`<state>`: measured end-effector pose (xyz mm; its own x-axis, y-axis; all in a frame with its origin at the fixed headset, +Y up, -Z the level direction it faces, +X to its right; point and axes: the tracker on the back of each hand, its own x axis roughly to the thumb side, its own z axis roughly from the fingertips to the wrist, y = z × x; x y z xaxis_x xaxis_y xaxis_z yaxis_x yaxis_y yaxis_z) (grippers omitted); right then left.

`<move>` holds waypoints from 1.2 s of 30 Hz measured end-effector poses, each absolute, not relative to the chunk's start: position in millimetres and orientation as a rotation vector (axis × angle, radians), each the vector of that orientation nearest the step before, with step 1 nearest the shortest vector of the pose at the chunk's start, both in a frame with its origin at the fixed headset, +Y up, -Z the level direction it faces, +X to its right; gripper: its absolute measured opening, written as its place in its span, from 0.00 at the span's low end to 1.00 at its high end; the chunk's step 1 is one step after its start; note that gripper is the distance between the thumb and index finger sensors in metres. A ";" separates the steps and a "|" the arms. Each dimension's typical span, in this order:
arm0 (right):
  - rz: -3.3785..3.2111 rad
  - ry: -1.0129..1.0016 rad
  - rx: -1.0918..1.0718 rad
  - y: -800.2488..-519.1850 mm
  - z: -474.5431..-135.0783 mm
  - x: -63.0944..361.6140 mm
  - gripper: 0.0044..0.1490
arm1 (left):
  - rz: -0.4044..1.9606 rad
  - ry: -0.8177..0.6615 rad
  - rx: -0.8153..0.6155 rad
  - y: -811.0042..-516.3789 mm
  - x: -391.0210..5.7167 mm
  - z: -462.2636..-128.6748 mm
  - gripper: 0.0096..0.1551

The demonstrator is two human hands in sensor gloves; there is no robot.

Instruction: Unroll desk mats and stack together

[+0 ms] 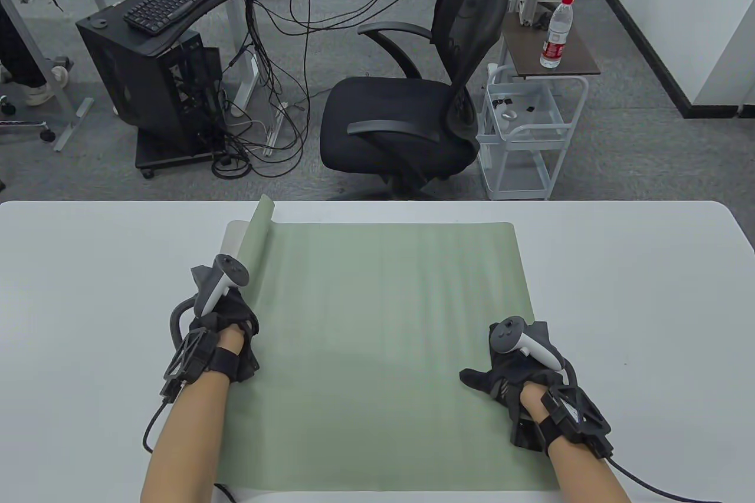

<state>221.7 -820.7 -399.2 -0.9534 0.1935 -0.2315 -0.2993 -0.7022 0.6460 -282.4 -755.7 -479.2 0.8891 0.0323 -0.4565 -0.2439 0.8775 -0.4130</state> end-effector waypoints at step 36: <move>2.668 1.055 -0.219 -820.9 -399.3 221.1 0.66 | 0.146 0.501 -0.425 -766.1 -323.0 -452.6 0.35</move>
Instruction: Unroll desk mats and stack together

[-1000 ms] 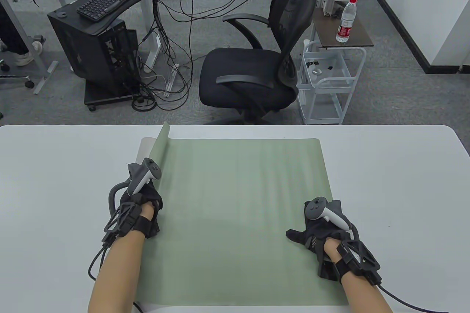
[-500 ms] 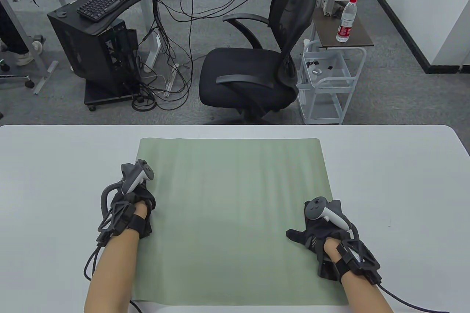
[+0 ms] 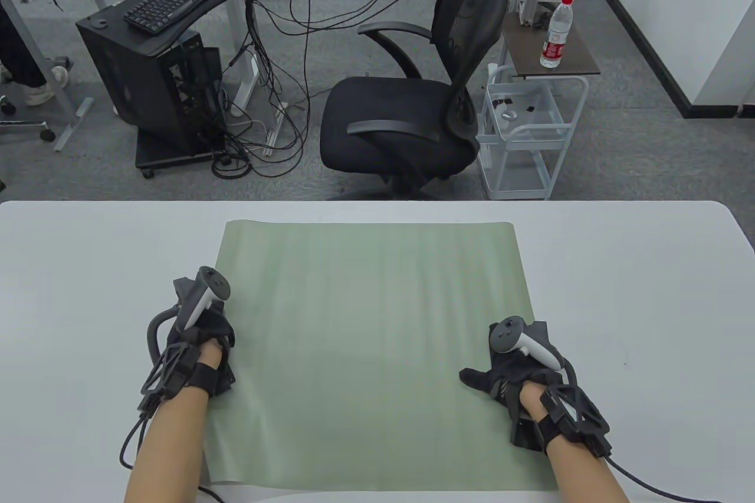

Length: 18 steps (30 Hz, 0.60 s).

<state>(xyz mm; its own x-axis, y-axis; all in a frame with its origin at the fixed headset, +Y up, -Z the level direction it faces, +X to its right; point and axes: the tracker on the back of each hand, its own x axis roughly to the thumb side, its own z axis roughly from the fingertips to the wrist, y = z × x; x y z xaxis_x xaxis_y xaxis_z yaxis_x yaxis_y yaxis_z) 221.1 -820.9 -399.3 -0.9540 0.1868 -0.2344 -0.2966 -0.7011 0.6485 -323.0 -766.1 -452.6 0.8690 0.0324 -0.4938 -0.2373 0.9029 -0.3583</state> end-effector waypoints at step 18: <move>2.673 1.043 -0.219 -821.0 -399.1 221.1 0.66 | 0.218 0.493 -0.542 -750.3 -338.1 -377.2 0.37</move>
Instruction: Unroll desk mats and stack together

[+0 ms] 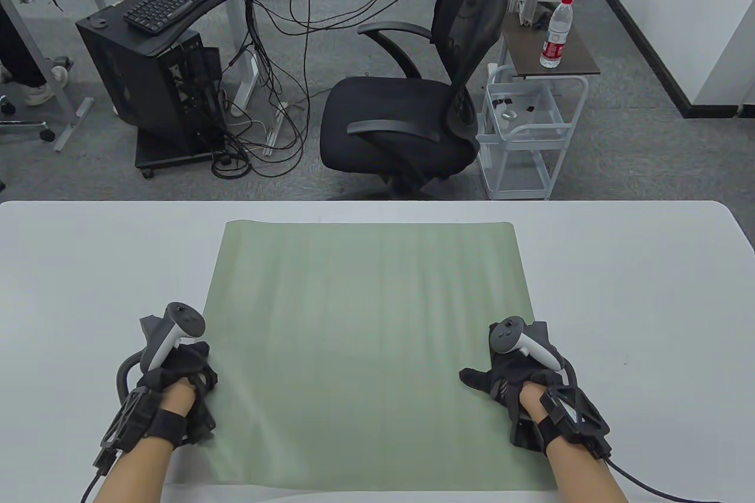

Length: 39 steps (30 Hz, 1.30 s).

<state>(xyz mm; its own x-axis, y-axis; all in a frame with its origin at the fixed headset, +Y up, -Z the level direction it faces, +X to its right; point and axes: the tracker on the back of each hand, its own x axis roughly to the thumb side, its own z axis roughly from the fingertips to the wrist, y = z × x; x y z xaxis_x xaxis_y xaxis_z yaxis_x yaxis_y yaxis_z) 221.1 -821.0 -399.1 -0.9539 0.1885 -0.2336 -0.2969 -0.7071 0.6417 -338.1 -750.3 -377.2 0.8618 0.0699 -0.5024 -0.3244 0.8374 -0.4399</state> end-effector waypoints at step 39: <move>2.677 1.049 -0.222 -820.6 -399.2 221.0 0.66 | -0.035 0.359 -0.649 -758.2 -327.3 -279.1 0.42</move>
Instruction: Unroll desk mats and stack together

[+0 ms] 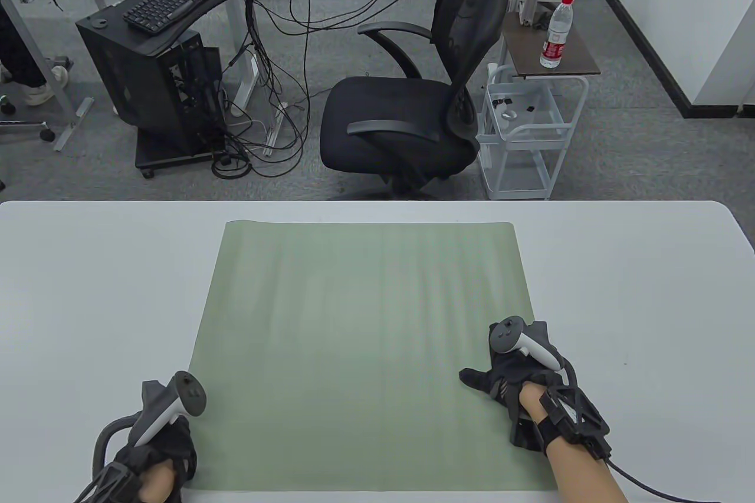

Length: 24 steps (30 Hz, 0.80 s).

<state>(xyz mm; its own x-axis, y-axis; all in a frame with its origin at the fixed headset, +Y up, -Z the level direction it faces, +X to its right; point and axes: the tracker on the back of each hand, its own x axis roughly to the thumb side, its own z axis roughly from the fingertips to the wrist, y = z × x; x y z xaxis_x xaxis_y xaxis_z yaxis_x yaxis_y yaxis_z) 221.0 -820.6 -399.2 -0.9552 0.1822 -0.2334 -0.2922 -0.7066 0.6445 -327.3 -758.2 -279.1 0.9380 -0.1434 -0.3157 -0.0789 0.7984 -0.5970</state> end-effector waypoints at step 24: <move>2.999 0.905 -0.146 -783.5 -397.6 205.3 0.67 | -0.273 0.174 -0.609 -761.3 -323.7 -267.7 0.44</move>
<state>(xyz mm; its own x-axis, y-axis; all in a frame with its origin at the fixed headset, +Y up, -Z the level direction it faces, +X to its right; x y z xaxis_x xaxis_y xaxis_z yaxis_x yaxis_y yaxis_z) 205.3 -783.5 -397.6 -0.9956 -0.0217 -0.0906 -0.0321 -0.8333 0.5519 -323.7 -761.3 -267.7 0.9496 -0.3029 -0.0804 0.2012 0.7860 -0.5846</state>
